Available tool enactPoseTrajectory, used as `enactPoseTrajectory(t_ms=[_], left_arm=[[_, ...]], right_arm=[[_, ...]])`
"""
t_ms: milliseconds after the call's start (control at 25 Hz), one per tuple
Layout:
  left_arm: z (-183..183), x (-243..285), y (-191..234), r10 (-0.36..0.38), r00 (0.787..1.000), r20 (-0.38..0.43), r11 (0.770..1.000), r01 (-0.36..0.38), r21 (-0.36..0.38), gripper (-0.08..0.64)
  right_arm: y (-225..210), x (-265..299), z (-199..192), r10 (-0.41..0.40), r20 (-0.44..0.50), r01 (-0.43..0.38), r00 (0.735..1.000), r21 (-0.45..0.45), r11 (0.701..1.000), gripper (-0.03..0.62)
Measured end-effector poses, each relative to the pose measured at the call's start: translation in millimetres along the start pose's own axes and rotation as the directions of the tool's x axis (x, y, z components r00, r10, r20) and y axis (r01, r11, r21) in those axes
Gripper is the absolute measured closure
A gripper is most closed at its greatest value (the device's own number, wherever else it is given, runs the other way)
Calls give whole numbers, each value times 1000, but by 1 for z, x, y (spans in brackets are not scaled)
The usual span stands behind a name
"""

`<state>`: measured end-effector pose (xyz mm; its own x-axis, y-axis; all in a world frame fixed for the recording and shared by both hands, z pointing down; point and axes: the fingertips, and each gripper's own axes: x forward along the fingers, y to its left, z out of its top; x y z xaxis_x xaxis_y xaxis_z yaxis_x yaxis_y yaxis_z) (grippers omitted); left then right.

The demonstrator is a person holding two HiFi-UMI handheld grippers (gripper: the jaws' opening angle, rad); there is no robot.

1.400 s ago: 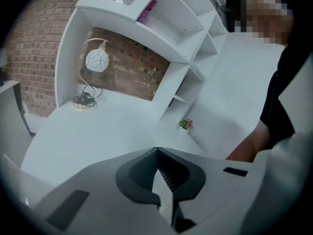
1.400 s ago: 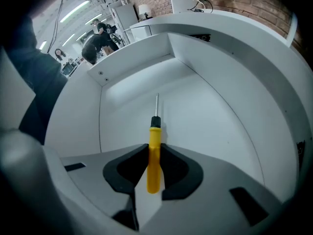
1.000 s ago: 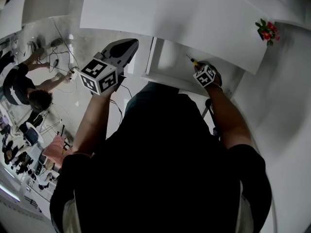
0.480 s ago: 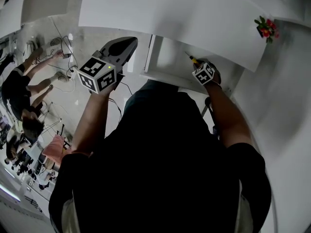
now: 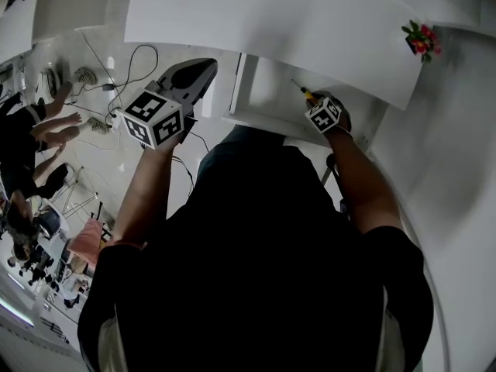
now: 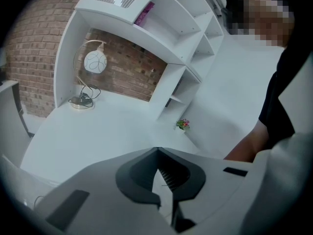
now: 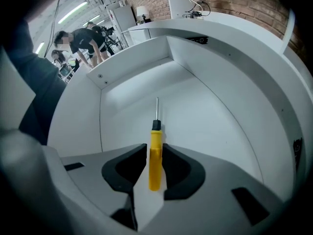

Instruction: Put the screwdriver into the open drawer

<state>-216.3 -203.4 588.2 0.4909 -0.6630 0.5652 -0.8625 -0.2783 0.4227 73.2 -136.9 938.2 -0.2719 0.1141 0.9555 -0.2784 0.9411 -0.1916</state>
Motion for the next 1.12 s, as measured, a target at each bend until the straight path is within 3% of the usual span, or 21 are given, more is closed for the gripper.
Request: enactPoseTrajectory(t_ms=[680,920,1120], left_arm=[[8,-20,-50,-38,998,49,998,35,59,545],[9,-32,-79,-51,996,75,995,45,85,545],[9,-45,-103,-58,993,99,994,48,102,545]], right_arm=[[16,-63,28,-40,153,32,987,53,998,485],[17,-100,40,-77,235,61,969,78,995,488],[24,-140,56,-97,331,64,939,110,992,496]])
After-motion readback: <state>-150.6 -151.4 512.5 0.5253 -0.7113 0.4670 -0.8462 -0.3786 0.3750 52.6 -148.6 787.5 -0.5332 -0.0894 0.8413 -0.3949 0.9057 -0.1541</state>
